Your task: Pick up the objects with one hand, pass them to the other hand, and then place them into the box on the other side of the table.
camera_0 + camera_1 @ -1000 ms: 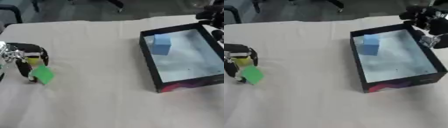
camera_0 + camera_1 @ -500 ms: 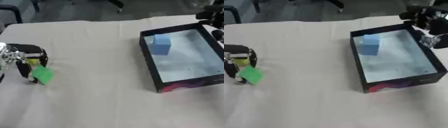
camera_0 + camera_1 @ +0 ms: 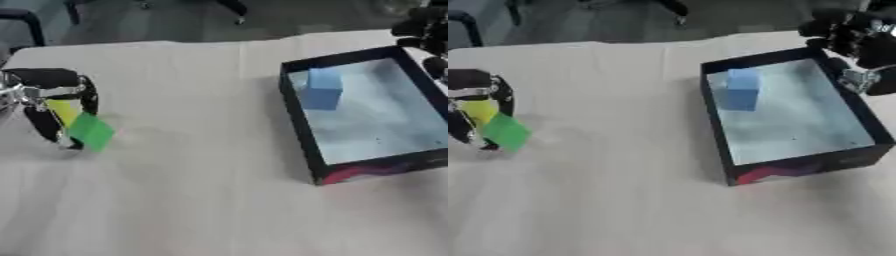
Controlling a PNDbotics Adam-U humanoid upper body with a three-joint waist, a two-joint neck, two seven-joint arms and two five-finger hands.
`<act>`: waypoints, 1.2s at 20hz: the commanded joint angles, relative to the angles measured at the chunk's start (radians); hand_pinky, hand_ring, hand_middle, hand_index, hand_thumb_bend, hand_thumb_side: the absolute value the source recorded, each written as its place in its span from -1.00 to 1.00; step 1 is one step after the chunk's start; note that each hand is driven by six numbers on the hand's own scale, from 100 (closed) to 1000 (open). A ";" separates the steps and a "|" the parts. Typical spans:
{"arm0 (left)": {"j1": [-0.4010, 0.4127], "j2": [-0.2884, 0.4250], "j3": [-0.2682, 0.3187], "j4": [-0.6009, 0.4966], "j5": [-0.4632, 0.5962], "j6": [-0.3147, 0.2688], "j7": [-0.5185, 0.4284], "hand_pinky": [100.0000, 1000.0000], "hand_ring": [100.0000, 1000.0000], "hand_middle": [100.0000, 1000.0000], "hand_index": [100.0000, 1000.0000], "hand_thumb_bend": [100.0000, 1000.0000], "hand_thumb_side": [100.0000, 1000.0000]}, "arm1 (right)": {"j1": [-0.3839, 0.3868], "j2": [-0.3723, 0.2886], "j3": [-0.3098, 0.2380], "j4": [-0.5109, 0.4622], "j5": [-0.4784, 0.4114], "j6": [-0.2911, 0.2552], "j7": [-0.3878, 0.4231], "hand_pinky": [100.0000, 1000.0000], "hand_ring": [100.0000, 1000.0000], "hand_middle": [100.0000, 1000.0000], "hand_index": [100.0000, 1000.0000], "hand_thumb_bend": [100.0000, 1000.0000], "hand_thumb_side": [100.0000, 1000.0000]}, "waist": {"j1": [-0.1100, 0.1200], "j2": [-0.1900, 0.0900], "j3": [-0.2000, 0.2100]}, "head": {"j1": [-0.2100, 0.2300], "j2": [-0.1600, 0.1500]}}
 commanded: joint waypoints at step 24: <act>0.093 -0.162 0.050 -0.232 0.277 0.378 0.326 0.42 0.02 -0.22 -0.07 -0.76 -1.00 | -0.180 0.101 0.098 -0.098 -0.063 -0.039 0.047 1.00 1.00 0.92 1.00 -1.00 -1.00 | -0.015 -0.130 0.003 | -0.066 0.017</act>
